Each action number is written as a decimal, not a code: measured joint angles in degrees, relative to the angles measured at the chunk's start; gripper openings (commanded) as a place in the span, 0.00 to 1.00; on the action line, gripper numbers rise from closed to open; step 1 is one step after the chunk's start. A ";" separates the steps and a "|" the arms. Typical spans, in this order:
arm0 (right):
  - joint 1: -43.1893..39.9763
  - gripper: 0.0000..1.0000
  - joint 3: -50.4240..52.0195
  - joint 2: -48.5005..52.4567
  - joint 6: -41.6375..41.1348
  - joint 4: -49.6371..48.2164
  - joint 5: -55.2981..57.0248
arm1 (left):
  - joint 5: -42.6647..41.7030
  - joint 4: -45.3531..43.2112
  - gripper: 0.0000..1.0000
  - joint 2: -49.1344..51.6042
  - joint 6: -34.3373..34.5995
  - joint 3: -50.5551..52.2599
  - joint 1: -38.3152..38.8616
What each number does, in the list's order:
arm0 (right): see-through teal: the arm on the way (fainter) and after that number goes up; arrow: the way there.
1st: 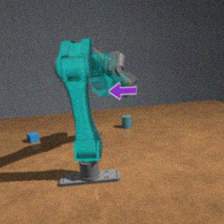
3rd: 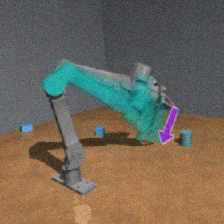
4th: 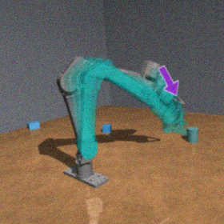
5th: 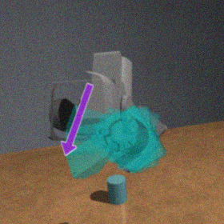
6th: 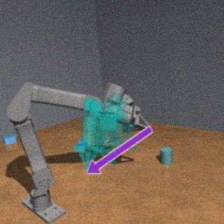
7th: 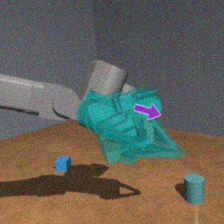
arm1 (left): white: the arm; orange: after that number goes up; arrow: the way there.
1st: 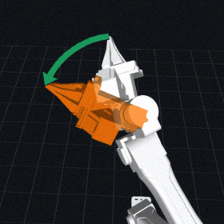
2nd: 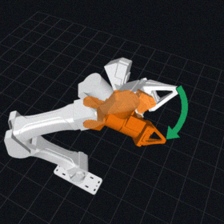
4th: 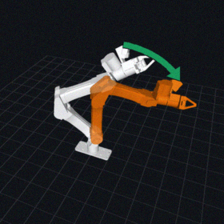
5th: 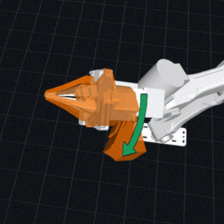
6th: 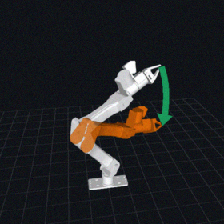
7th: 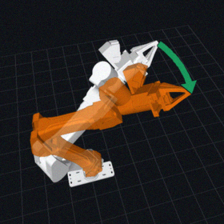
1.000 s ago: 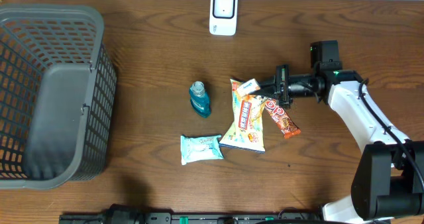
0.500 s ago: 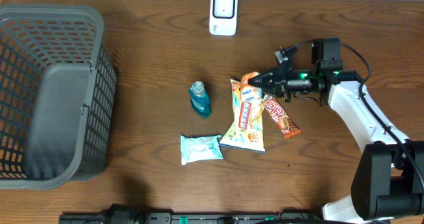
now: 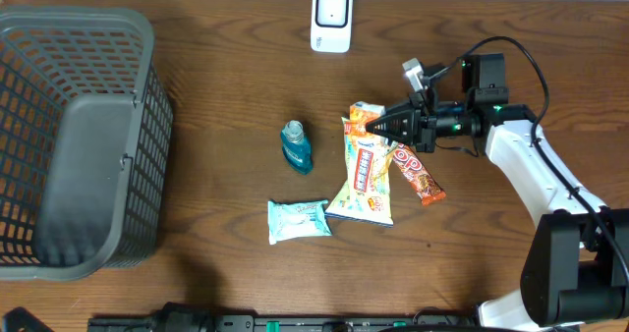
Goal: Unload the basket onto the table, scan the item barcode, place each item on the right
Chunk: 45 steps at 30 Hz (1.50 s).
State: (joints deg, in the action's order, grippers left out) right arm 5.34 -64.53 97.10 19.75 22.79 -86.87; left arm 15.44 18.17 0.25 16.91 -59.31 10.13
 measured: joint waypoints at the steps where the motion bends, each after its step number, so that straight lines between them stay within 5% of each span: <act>1: 0.17 0.01 0.00 0.00 1.77 -0.24 -0.13 | 0.31 -0.15 0.86 0.00 0.02 0.00 0.00; 8: 3.41 0.01 0.09 0.00 11.96 -15.87 -0.94 | 1.62 -0.28 0.88 0.00 0.02 0.00 0.00; 21: 10.43 0.01 -0.24 0.00 14.95 -76.17 -1.49 | 10.58 -0.39 0.86 0.00 0.04 1.73 0.00; 34: 10.82 0.01 -0.24 0.00 15.39 -86.95 -1.75 | 14.95 -1.68 0.86 0.00 0.04 6.47 0.00; 45: 12.13 0.01 -0.24 -0.09 12.39 -111.10 -1.73 | 14.95 -1.70 0.86 0.00 0.04 7.50 0.00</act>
State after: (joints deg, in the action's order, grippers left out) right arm 17.47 -64.77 97.01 32.14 -88.31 -88.60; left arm 30.39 16.47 0.25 16.95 -51.81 10.13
